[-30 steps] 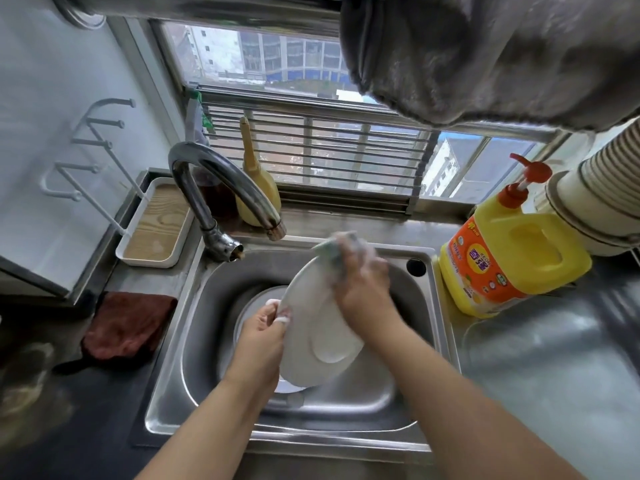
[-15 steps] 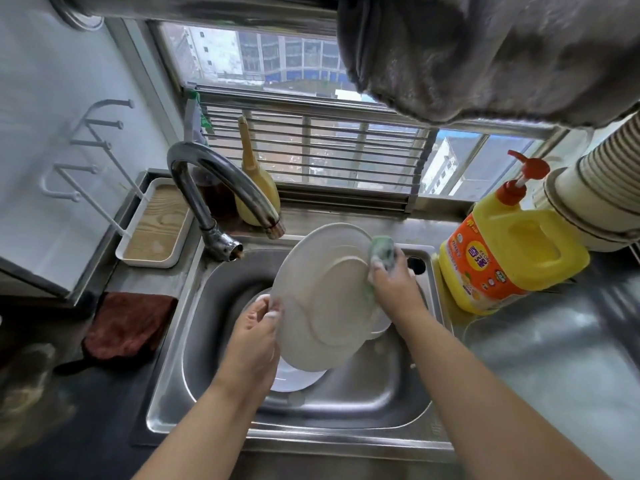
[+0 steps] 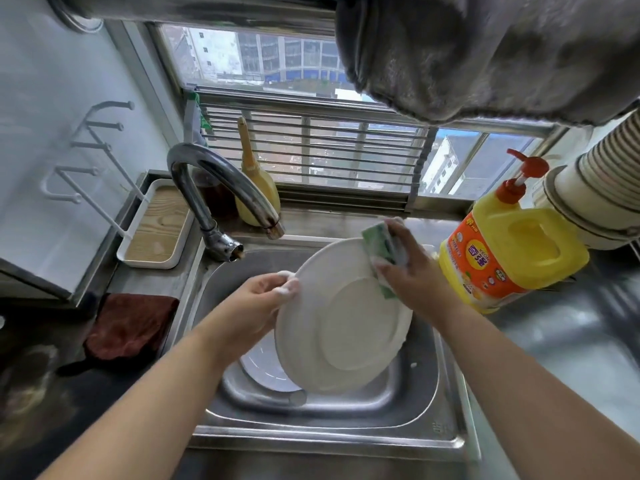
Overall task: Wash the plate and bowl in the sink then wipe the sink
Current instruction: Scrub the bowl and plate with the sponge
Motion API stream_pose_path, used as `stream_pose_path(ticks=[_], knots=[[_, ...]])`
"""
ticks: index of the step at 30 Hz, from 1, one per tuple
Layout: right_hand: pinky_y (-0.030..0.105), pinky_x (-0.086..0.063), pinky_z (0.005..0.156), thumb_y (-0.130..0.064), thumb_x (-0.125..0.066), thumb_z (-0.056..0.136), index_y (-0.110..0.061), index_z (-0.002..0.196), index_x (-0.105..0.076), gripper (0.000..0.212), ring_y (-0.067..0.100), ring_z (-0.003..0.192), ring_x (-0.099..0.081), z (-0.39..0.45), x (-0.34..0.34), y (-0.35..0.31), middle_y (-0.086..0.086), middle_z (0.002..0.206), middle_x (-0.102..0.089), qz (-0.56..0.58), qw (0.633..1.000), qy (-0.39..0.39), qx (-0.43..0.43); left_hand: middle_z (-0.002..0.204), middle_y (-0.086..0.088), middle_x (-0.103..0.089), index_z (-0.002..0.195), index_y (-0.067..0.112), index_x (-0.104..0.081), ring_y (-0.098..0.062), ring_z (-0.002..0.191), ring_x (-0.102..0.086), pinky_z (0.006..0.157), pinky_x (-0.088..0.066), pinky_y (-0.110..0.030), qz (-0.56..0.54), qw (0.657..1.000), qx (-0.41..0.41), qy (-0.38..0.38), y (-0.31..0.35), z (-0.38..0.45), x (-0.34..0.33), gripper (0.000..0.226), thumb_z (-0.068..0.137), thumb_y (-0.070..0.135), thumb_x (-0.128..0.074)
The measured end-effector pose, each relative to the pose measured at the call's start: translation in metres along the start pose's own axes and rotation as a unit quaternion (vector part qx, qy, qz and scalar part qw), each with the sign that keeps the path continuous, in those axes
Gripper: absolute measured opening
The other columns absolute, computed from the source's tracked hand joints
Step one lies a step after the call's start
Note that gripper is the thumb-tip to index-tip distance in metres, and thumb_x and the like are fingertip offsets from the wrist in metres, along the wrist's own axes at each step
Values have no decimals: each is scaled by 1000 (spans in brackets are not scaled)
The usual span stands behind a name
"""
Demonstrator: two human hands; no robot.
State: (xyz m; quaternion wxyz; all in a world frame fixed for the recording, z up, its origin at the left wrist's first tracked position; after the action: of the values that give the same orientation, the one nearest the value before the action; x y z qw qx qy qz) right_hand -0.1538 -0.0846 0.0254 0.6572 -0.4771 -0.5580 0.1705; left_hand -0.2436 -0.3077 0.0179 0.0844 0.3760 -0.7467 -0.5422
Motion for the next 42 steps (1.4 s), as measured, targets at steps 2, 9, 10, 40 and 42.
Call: stream_pose_path(ticks=[2, 9, 10, 40, 42], knots=[[29, -36, 83, -35, -50, 95, -43, 140, -27, 51, 30, 112, -44, 0, -2, -21, 11, 136, -38, -109, 994, -1, 4, 82, -8, -67, 91, 6, -65, -18, 70, -63, 65, -53, -27, 16, 999, -11, 33, 7, 11, -10, 20, 98, 16, -49], [36, -24, 110, -54, -37, 92, -46, 141, -22, 52, 21, 133, -25, -17, -38, -54, 1, 146, -25, -223, 970, 6, 96, 79, -13, -64, 90, 4, -63, -20, 68, -58, 59, -46, -28, -39, 991, -56, 115, -11, 7, -31, 23, 99, 14, -45], [40, -28, 109, -51, -38, 94, -44, 141, -24, 50, 24, 132, -28, -7, -31, -42, 3, 145, -28, -164, 986, 21, 28, 75, -11, -60, 88, 4, -61, -18, 66, -53, 56, -43, -27, -39, 989, -59, 127, -11, 5, -32, 24, 99, 17, -45], [49, -54, 82, -37, -58, 83, -31, 131, -48, 50, 31, 104, -63, -39, -56, 74, 13, 120, -61, 428, 854, 126, -267, 91, -10, -66, 98, 5, -61, -21, 85, -60, 69, -54, -26, -140, 984, -52, 101, -20, -19, -30, 23, 79, 14, -70], [40, -53, 80, -28, -56, 88, -27, 128, -51, 40, 26, 103, -62, -32, -34, 69, 11, 119, -61, 346, 903, 151, -205, 99, -12, -67, 110, 4, -61, -24, 91, -61, 75, -55, -28, -117, 992, -15, 40, -18, -20, -25, 38, 74, 12, -65]])
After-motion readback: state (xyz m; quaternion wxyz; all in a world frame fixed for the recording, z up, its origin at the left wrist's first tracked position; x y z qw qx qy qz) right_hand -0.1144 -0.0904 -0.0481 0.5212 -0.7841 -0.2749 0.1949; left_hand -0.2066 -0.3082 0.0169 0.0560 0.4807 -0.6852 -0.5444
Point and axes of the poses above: each hand's wrist, its own z-axis towards the middle knuckle, its own x-axis out of the back of the hand, y = z × x, the point moved 2 cm from there along z, towards the middle knuckle
